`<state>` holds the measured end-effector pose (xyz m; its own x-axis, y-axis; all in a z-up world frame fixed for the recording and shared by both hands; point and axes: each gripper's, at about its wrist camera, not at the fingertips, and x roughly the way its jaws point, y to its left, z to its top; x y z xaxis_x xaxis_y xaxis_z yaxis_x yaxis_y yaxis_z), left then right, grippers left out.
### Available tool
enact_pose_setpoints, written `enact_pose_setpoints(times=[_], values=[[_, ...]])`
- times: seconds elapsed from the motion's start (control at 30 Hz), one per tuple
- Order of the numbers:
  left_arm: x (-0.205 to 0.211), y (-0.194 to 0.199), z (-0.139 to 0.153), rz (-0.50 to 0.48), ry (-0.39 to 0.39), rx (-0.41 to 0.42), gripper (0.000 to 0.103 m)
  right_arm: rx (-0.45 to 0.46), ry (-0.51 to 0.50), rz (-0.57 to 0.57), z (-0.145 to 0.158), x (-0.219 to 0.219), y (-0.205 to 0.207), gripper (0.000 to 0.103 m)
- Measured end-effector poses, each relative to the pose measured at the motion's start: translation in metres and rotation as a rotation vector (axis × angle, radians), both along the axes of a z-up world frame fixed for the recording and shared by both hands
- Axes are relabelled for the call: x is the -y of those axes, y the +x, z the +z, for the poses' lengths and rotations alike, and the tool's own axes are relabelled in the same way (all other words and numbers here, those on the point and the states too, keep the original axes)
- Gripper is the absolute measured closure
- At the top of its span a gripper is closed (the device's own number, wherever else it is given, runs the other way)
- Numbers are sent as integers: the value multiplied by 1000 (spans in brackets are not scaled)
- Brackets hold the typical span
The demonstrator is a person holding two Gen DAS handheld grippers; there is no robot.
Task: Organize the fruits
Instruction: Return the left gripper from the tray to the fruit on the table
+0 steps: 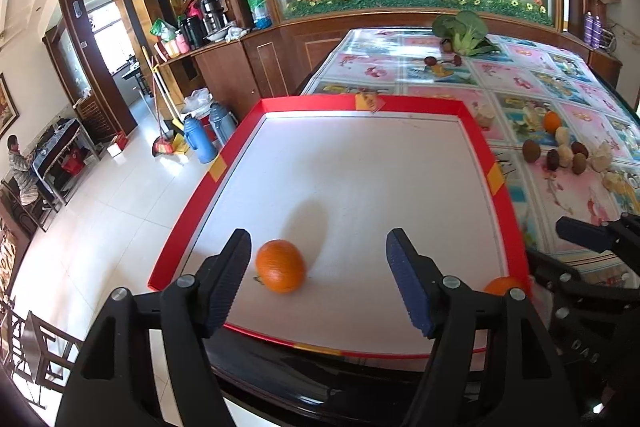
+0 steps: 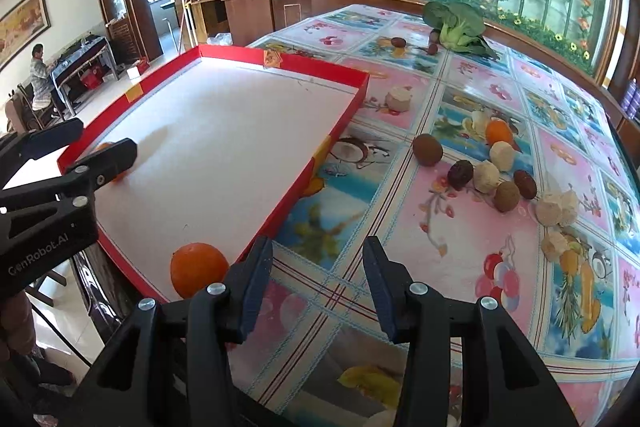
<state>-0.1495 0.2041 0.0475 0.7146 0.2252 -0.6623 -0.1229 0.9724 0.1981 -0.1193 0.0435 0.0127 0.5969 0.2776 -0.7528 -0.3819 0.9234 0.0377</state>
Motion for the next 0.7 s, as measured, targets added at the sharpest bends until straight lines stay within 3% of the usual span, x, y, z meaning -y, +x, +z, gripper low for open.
enact_pose_setpoints(times=[0.27, 0.47, 0.7], values=[[30, 8, 17, -63, 12, 40, 26, 93, 12, -91, 26, 40, 1, 56], [66, 18, 27, -130, 33, 55, 25, 132, 24, -186, 33, 98, -2, 56], [112, 25, 14, -262, -1, -25, 24, 79, 49, -330, 12, 182, -5, 56]])
